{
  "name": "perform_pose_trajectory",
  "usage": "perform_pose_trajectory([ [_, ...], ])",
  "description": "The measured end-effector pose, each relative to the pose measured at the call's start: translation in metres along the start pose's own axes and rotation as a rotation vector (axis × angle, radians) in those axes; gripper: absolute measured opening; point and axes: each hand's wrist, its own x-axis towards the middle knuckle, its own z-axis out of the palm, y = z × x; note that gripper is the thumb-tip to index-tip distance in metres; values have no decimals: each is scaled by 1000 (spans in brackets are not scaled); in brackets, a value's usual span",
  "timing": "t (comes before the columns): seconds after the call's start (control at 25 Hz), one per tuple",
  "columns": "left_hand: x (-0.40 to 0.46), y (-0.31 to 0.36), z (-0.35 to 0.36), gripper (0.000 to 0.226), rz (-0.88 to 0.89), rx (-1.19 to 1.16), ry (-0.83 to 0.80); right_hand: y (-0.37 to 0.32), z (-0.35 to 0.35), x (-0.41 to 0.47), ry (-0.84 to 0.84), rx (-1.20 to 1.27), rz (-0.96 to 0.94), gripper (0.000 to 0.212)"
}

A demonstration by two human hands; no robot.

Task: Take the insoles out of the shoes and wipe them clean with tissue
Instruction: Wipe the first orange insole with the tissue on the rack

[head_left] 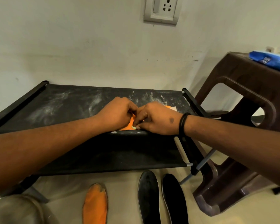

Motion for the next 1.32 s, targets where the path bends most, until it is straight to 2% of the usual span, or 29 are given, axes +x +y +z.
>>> perform_pose_trajectory([
  [0.12, 1, 3, -1, 45, -5, -2, -22, 8, -1, -4, 27, -44, 22, 15],
  [0.32, 2, 1, 0, 34, -46, 6, -35, 27, -20, -11, -34, -284, 218, 19],
  [0.48, 3, 2, 0, 34, -47, 7, -29, 26, -23, -13, -40, -192, 275, 17],
  [0.72, 2, 0, 2, 44, -29, 25, -19, 1, 3, 5, 58, -61, 118, 13],
  [0.88, 1, -1, 0, 42, -34, 34, 1, -8, 6, 10, 46, -30, 25, 12],
  [1.0, -1, 0, 0, 45, -18, 18, -23, 0, -2, 6, 9, -51, 117, 13],
  [1.16, 3, 2, 0, 35, -35, 43, -46, 12, -19, -4, -42, -267, 286, 16],
  [1.32, 2, 1, 0, 40, -45, 31, -36, 3, -15, 3, -16, -208, 320, 16],
])
